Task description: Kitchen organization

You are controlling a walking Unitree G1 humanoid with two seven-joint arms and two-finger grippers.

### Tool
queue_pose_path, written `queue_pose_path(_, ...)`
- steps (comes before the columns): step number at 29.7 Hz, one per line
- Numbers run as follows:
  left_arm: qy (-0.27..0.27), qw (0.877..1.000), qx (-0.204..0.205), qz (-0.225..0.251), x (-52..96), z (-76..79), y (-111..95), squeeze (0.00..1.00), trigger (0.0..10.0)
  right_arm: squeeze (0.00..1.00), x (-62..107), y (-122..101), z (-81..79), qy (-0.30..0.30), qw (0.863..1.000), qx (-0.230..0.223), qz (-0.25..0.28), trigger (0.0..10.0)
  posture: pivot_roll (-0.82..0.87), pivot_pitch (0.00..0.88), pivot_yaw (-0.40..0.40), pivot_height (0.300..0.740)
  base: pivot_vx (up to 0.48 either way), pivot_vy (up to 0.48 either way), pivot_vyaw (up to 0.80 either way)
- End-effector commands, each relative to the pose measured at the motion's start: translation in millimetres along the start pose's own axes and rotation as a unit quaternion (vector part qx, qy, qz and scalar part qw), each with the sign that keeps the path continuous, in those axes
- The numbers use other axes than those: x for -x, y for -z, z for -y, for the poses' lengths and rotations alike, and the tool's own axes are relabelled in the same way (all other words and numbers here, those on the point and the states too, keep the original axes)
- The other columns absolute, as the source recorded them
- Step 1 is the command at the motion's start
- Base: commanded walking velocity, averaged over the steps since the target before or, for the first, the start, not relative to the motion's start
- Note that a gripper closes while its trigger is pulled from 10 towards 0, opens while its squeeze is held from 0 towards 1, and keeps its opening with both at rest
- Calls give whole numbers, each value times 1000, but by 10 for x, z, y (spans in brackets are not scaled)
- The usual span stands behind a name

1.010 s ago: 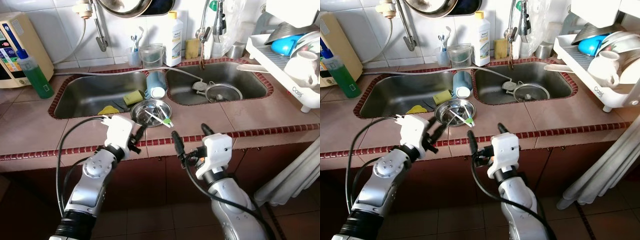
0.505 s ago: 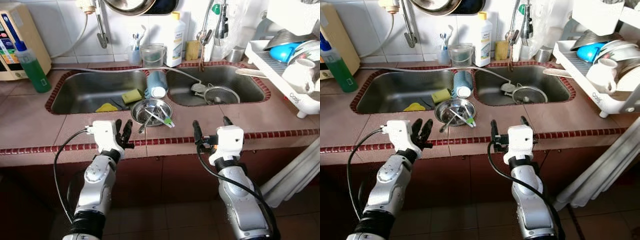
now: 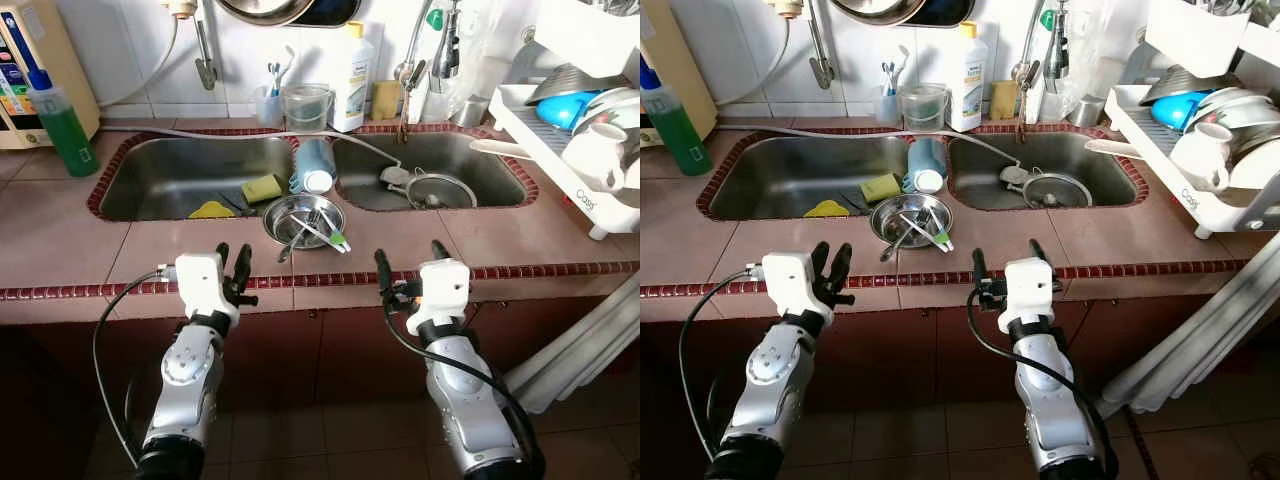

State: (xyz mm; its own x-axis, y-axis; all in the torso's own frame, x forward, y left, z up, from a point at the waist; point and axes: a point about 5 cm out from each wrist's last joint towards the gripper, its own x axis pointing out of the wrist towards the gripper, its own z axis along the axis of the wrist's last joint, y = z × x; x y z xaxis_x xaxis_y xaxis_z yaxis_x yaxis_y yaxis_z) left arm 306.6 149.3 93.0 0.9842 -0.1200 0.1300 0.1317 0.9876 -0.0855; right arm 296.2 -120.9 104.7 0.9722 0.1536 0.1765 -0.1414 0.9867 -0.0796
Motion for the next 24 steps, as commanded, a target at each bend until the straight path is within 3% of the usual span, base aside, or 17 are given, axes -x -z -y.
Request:
queue_pose_path(1,-2,1000,5,19,-20,-27,-80,0,10000,1000,-26,-14,34,1,1000,-8,6,10000,-180,0,-16,740,0,0,0)
queue_pose_path(9,9,1000,-7,15,4,-29,-85,0,10000,1000,6,15,47,-5,1000,11,5,10000,-190,0,-9,740,0,0,0)
queue_pose_path(10,10,1000,-4,16,6,-26,-89,0,10000,824,9,15,45,-7,1000,12,5,10000,-190,0,-9,740,0,0,0)
queue_pose_path(11,11,1000,-7,16,6,-27,-95,0,10000,0,11,11,45,-9,1000,11,7,10000,-191,0,-7,740,0,0,0)
queue_pose_path(24,18,999,-33,20,36,-7,-138,0,10000,0,31,46,37,-5,1000,4,4,10000,-178,0,-1,740,0,0,0)
